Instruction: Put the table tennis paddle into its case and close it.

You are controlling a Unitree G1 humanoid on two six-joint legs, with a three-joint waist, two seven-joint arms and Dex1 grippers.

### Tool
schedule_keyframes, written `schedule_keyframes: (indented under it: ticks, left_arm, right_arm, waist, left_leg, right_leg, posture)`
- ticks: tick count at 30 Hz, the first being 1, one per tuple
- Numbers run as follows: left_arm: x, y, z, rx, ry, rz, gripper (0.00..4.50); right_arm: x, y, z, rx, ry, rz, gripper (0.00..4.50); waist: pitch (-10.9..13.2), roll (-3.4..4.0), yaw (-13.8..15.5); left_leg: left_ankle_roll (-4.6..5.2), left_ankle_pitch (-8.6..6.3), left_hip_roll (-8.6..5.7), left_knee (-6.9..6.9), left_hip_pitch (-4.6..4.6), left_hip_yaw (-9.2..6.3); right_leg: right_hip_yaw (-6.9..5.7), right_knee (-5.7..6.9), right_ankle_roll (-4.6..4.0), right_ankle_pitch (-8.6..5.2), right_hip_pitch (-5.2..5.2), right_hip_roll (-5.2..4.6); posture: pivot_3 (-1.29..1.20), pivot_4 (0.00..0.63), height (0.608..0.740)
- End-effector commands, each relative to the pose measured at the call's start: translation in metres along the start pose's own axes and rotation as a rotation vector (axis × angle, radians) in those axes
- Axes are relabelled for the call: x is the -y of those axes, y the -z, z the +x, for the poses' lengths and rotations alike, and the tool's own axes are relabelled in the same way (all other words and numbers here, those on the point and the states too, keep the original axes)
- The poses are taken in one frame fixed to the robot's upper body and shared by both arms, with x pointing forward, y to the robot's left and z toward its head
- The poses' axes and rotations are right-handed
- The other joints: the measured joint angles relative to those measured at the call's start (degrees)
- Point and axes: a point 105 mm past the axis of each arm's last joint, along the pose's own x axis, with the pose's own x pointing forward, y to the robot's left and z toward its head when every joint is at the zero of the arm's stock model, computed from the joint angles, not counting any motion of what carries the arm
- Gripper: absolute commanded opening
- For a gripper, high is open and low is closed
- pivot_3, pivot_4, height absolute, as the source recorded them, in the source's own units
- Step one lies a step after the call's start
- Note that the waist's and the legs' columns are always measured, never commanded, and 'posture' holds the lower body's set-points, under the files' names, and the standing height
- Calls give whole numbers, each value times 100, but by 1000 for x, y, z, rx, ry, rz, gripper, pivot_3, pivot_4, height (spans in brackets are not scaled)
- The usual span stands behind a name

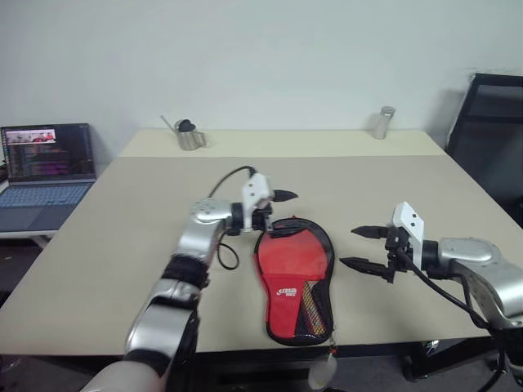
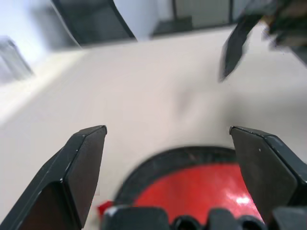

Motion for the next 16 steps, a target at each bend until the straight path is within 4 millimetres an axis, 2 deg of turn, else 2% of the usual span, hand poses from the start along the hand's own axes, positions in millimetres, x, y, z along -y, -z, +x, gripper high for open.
schedule_keyframes:
  ticks: [1,3,5,8,10,13,16]
  left_arm:
    - [-7,-9,-51,0,-185,-18,4500]
    - [-2,-5,-81,-33,-303,-37,4500]
    - [8,-1,-99,-59,-388,-59,4500]
    - [17,3,-109,-91,-459,-80,4500]
    - [19,4,-108,-100,-490,-87,4500]
    - [20,12,-119,-118,-561,-103,4500]
    - [18,15,-120,-118,-609,-106,4500]
  right_arm:
    - [17,-5,-6,14,17,-80,4472]
    - [32,5,-13,-24,51,-94,4472]
    - [51,18,-26,-66,109,-84,4472]
    - [74,27,-40,-99,188,-86,4472]
    - [83,30,-44,-108,207,-96,4472]
    - [81,29,-39,-119,190,-120,4472]
    - [85,28,-41,-142,191,-120,4472]
  waist:
    - [7,8,-19]
    - [13,17,-18]
    - [18,19,8]
    - [27,31,133]
    - [28,32,160]
    - [27,34,146]
    - [27,34,143]
  left_leg:
    - [0,0,0,0,0,-1]
    - [0,0,18,1,1,-2]
    - [-1,0,27,4,1,1]
    - [-1,0,15,12,1,-2]
    - [0,1,5,13,1,-3]
    - [0,1,3,13,3,-2]
    - [0,1,4,6,2,4]
  right_leg:
    - [-2,0,0,0,1,6]
    - [2,1,-1,0,1,11]
    - [3,1,-1,0,0,15]
    - [0,-4,-1,1,12,4]
    - [-1,-2,-3,4,13,-5]
    - [2,-4,-1,6,15,-6]
    - [8,-8,0,6,11,-6]
  posture:
    - [0,150,740]
    - [0,150,740]
    - [0,150,740]
    - [0,150,740]
    - [0,150,740]
    - [0,150,740]
    - [0,150,740]
